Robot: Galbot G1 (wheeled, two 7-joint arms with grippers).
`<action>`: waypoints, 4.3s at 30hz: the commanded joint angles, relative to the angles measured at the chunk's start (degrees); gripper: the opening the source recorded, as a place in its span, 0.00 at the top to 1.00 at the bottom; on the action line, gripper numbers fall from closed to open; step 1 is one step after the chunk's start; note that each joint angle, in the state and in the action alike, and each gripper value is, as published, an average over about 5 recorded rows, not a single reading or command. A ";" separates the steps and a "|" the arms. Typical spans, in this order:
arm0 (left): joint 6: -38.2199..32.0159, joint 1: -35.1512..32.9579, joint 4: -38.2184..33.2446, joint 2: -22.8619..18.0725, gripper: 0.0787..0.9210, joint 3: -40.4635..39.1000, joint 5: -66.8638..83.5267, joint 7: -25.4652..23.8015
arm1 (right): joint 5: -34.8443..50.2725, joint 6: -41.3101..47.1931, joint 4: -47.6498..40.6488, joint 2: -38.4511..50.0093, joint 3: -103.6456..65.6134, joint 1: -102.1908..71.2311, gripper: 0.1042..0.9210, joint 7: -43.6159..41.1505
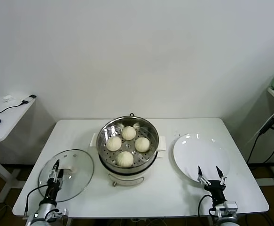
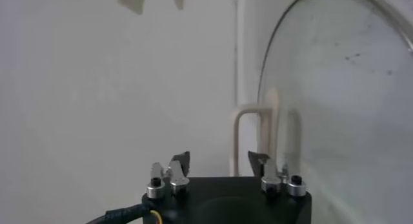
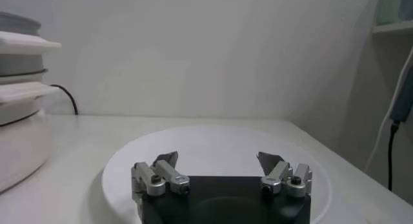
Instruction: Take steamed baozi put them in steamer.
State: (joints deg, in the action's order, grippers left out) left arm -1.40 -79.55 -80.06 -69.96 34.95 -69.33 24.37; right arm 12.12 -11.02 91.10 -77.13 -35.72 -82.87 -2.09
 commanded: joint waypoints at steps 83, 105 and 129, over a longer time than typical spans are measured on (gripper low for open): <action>38.03 17.61 -25.30 -16.53 0.94 -38.33 -18.86 -33.43 | -4.37 -7.90 0.82 -0.24 -0.92 -1.12 0.12 3.03; 35.98 15.85 -24.53 -13.83 0.89 -36.01 -23.06 -34.00 | -5.86 -8.24 1.32 -0.42 -0.71 -0.72 0.12 2.80; 18.27 3.14 -47.39 -3.52 0.12 -24.60 22.51 -21.35 | -3.34 -6.25 3.14 -0.01 0.54 -0.72 0.12 2.71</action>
State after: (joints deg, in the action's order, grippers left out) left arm 23.16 -73.16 -121.17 -76.50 7.15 -62.34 -3.00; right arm 6.81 -17.93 93.43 -77.35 -35.48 -83.88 0.37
